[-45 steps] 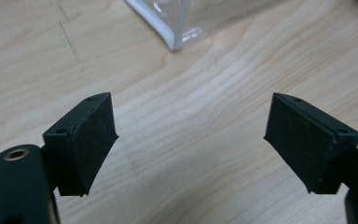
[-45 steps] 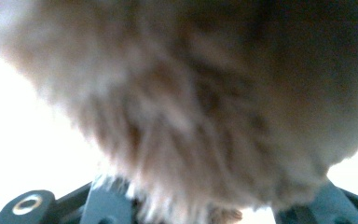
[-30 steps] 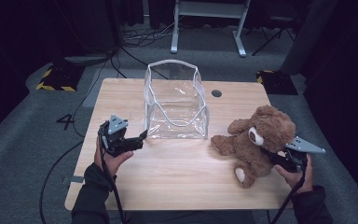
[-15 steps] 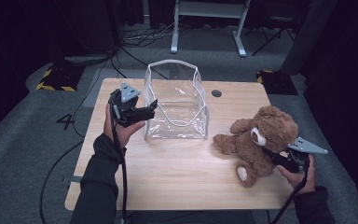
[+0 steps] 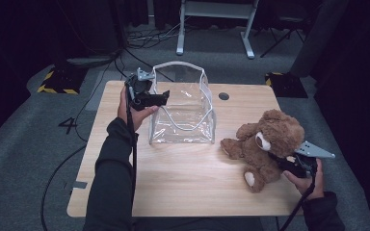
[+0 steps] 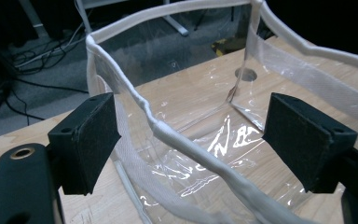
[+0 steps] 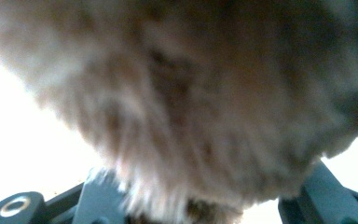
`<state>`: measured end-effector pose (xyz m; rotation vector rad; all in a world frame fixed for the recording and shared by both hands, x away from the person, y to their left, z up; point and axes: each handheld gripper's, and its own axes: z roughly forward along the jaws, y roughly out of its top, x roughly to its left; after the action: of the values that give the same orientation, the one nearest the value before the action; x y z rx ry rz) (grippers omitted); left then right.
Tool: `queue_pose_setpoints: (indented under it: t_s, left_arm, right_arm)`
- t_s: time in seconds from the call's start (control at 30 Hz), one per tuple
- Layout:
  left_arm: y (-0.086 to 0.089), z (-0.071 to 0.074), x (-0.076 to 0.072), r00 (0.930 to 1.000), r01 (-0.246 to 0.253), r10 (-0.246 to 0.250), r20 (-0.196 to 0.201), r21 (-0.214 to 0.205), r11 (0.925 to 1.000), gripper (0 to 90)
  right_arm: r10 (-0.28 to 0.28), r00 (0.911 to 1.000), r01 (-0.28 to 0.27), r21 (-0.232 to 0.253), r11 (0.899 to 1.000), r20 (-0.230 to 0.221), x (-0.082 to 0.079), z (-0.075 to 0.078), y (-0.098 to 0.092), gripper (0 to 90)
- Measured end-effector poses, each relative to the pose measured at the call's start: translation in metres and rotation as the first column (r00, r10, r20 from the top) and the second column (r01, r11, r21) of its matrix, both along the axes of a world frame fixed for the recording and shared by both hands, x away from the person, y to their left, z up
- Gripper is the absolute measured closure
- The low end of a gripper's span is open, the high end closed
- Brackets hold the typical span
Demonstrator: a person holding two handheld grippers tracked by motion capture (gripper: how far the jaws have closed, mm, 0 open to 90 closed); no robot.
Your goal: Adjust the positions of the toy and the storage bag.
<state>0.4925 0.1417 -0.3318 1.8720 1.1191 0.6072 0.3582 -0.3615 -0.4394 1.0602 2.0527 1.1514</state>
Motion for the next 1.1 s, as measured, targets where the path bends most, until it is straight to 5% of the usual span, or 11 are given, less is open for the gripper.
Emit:
queue_pose_setpoints:
  t_s: [0.13, 0.33, 0.53, 0.77, 1.1]
  left_arm:
    - [-0.004, -0.017, 0.019, 0.9962, -0.030, 0.033, -0.081, 0.038, 0.9988, 18.1]
    - [-0.002, -0.023, 0.024, 0.9925, 0.012, -0.019, -0.121, -0.053, 0.9985, 16.3]
    - [-0.006, -0.023, 0.027, 0.9754, 0.106, -0.123, -0.183, -0.100, 0.9893, 35.8]
    - [-0.020, -0.015, 0.018, 0.9600, 0.181, -0.178, -0.216, -0.004, 0.9834, 51.4]
    - [-0.012, -0.005, 0.012, 0.9602, 0.167, -0.145, -0.239, 0.073, 0.9833, 80.0]
  right_arm:
    - [-0.001, 1.0000, 0.001, -0.004, 1.000, -0.001, 0.000, 0.000, 0.000, 52.7]
    - [-0.007, 1.0000, 0.007, -0.004, 1.000, 0.003, 0.001, -0.001, 0.002, 52.5]
    - [-0.003, 1.0000, 0.003, -0.008, 1.000, 0.007, 0.001, -0.001, 0.004, 52.2]
    - [-0.001, 1.0000, 0.001, 0.000, 1.000, 0.002, 0.002, -0.001, 0.002, 51.6]
    - [-0.006, 1.0000, 0.006, 0.005, 1.000, 0.002, 0.003, -0.001, 0.002, 51.3]
